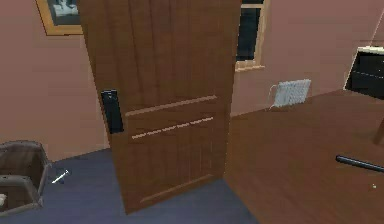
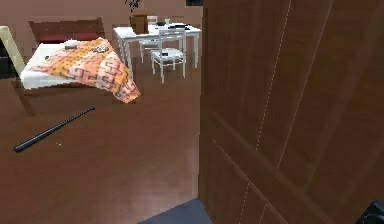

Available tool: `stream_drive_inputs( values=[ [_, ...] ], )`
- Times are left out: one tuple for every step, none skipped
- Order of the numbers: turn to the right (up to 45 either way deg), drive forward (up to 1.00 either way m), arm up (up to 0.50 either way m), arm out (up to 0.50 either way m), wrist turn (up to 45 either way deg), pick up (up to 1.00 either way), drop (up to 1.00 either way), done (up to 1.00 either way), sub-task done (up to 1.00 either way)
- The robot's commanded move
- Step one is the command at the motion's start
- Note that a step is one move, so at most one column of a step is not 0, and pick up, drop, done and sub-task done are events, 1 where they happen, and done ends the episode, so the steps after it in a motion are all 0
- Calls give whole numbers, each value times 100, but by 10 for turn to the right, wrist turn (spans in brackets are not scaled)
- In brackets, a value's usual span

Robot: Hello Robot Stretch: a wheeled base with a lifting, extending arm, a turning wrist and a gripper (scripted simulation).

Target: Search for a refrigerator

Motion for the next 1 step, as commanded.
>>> stream_drive_inputs(
  values=[
    [-180, 0, 0, 0, 0, 0, 0, 0, 0]
  ],
)
